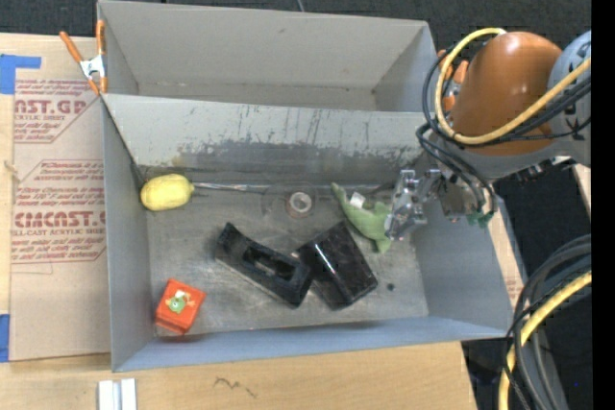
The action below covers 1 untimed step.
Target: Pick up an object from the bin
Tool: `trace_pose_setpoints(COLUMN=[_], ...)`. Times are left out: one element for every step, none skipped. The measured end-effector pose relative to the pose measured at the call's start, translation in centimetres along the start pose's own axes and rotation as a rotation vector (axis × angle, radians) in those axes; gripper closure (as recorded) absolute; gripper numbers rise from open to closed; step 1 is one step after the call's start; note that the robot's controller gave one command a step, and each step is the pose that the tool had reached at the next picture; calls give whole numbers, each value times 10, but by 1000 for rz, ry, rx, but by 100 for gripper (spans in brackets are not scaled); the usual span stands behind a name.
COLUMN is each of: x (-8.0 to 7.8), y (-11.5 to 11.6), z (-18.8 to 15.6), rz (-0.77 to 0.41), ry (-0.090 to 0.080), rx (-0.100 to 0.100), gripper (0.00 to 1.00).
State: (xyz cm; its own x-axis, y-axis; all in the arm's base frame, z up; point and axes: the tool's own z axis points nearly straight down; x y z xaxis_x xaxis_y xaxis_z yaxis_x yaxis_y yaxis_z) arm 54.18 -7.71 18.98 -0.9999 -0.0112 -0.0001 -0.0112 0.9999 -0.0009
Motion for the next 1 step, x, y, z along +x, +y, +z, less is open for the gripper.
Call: trace_pose_setpoints(x=[-11], y=[9], z=[34], rz=[-86], ry=[-5], rx=[-1], gripper=[100])
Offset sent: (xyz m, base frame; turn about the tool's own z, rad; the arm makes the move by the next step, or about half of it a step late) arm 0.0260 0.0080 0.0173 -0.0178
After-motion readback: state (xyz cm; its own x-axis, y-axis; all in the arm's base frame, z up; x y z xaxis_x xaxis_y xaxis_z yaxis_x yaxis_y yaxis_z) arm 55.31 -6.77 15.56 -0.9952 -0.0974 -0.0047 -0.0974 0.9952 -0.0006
